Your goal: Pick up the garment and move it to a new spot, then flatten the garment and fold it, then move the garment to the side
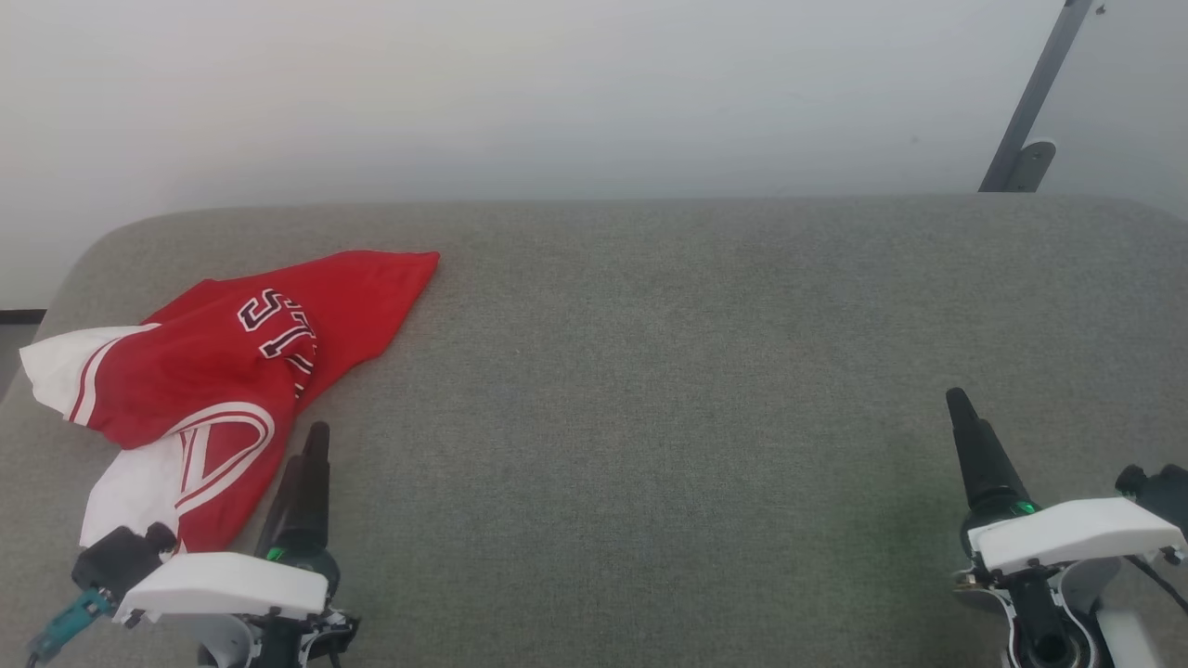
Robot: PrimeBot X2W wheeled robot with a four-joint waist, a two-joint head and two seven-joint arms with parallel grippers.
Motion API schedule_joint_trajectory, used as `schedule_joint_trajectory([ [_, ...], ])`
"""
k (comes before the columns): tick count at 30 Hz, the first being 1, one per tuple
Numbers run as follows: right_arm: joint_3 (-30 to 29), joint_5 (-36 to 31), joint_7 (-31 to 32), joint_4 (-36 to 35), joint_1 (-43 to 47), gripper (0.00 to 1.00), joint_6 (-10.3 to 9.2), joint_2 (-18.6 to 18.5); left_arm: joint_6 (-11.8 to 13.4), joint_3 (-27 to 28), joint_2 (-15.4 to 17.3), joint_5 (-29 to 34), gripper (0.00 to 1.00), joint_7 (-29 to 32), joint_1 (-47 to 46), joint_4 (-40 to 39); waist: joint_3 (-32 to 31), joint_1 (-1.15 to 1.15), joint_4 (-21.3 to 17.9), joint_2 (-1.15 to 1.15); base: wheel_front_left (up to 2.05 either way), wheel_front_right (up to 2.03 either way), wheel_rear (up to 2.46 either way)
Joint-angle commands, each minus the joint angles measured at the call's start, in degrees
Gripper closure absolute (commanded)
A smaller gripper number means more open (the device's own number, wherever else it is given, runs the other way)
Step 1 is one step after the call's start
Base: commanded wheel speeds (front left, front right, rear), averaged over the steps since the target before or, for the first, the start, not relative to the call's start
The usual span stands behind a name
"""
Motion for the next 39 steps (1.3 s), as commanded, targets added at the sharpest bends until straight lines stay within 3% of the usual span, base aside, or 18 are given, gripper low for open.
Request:
schedule_joint_trajectory([
  [1, 0.13, -3.1, -0.69, -1.29, -1.77, 0.0, 0.13, -0.28, 0.37, -0.28, 0.57, 3.19, 0.0, -0.69, -0.86, -1.35, 0.0, 0.0, 0.01, 0.0, 0.0, 0.0, 0.0],
  [12, 0.59, -18.59, -3.01, -2.66, -2.14, 0.0, 0.14, -0.47, 2.68, -2.86, 1.88, 14.38, 0.0, -3.03, 0.13, -2.38, -0.01, 0.0, 0.08, 0.0, 0.0, 0.0, 0.0],
  [39, -1.31, -38.16, -7.78, -4.79, -2.06, 0.0, 0.17, -0.24, 6.28, -6.9, 4.61, 33.62, 0.0, -7.77, 1.66, -3.74, 0.29, 0.0, -0.07, 0.0, 0.0, 0.0, 0.0],
])
